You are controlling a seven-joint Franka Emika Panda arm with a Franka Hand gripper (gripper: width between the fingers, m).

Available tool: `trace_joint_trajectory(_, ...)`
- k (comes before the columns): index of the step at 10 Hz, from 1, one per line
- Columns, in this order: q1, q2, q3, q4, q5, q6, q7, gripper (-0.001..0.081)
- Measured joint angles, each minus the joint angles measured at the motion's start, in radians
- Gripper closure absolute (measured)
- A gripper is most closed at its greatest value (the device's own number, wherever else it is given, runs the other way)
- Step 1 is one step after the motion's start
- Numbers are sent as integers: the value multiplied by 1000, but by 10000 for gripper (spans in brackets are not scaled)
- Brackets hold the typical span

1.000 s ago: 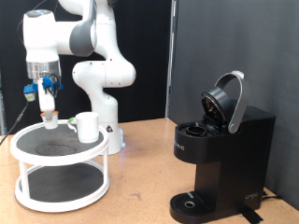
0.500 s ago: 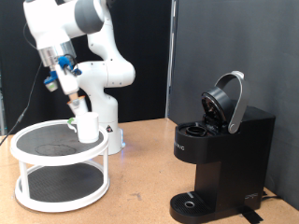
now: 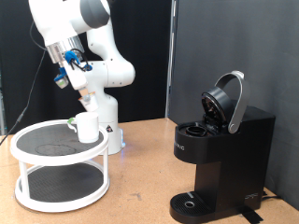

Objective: Make a cup of coffee with the keurig machine

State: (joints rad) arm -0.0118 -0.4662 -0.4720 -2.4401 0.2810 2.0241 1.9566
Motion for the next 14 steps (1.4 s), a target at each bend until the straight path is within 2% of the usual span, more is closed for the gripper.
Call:
trace_joint_trajectory(2, 53, 24, 1, 51, 114, -45, -2, 421)
trace_joint_trajectory(5, 116, 56, 28, 106, 175, -59, 7, 421)
trace_joint_trajectory(7, 126, 78, 66, 131, 176, -46, 60, 421)
trace_joint_trajectory(9, 125, 78, 63, 128, 190, -46, 53, 421)
trace_joint_trajectory(10, 129, 78, 64, 128, 232, -41, 53, 421)
trace_joint_trajectory(12, 160, 87, 71, 140, 333, -39, 55, 421)
trace_joint_trajectory(14, 189, 115, 99, 170, 369, -40, 78, 421)
